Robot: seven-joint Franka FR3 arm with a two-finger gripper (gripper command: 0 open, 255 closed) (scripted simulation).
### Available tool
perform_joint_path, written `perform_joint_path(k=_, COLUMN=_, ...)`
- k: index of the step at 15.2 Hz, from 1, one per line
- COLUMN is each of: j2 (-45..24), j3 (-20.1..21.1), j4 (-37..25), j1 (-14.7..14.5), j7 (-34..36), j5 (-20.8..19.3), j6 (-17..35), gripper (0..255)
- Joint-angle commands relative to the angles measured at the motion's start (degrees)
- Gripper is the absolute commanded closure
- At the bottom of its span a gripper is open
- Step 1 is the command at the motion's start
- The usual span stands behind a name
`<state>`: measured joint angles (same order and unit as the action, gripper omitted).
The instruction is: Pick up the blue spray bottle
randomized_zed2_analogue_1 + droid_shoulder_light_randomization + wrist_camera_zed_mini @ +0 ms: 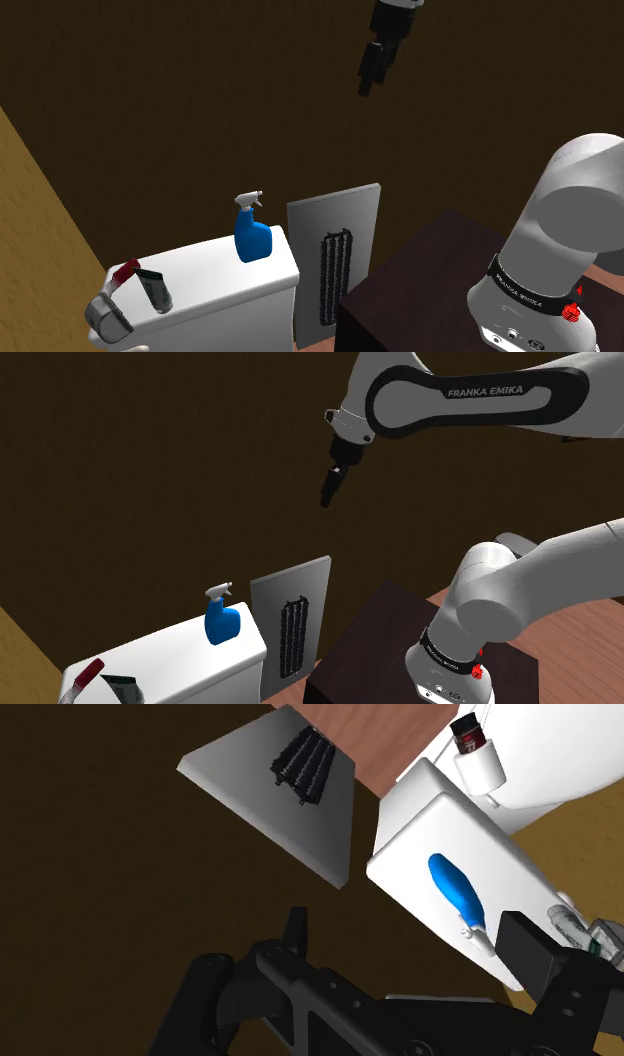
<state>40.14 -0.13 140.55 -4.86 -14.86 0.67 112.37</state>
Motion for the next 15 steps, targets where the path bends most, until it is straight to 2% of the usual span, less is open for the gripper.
perform_joint_path(k=1, j2=-2.3, j3=-1.0, j4=2.3, j1=-1.2, j7=-2.9, j5=0.7, j6=5.3, gripper=0)
perform_joint_path(k=9, j2=-14.7, j3=-5.1, j4=6.7, j1=-7.4, j7=-15.7, j5=5.7, j6=23.8, gripper=0)
perform_joint_path(k=12, j2=-20.6, j3=-6.9, j4=6.8, j1=-10.5, j7=-21.8, j5=9.3, j6=30.2, gripper=0)
perform_joint_path(k=15, j2=-27.0, j3=-8.8, j4=5.9, j1=-14.1, j7=-29.3, j5=14.6, j6=35.7, gripper=0)
